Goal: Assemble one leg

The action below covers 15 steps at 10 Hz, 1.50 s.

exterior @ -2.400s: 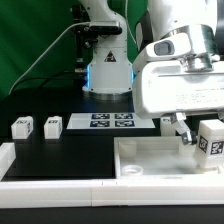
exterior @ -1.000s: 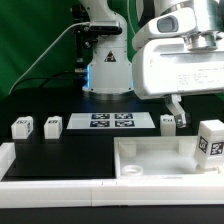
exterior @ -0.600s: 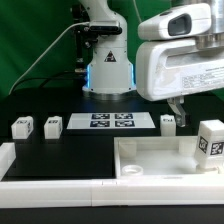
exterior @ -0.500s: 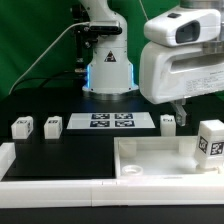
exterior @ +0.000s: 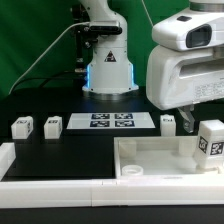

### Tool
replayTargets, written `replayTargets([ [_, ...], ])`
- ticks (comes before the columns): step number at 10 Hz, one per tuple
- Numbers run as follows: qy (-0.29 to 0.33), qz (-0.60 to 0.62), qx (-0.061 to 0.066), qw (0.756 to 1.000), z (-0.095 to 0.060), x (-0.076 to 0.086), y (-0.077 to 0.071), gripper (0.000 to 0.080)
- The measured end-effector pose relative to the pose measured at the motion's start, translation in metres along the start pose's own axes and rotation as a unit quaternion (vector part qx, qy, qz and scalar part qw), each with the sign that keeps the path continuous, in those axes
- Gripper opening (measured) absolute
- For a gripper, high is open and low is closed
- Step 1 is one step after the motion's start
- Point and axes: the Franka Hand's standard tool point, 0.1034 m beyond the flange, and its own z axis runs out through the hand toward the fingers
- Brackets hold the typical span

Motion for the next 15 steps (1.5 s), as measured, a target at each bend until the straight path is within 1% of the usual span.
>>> replayTargets([
  [2,-0.001,0.000,0.000,1.000,0.0077,-0.0003,0.0011,0.0649],
  [6,0.001,-0.003,0.000,1.000,0.0090,-0.0006,0.0031,0.0637],
  [8,0.001,-0.005,0.000,1.000,0.0089,-0.0006,0.0042,0.0289],
  [10,0.002,-0.017,0.000,1.000,0.0085,-0.0010,0.0091,0.0291],
  [13,0.002,0.001,0.000,1.000,0.0086,-0.0009,0.0084,0.0291],
  [15,0.002,0.098,0.002,0.995,0.0087,-0.0007,0.0070,0.0292],
])
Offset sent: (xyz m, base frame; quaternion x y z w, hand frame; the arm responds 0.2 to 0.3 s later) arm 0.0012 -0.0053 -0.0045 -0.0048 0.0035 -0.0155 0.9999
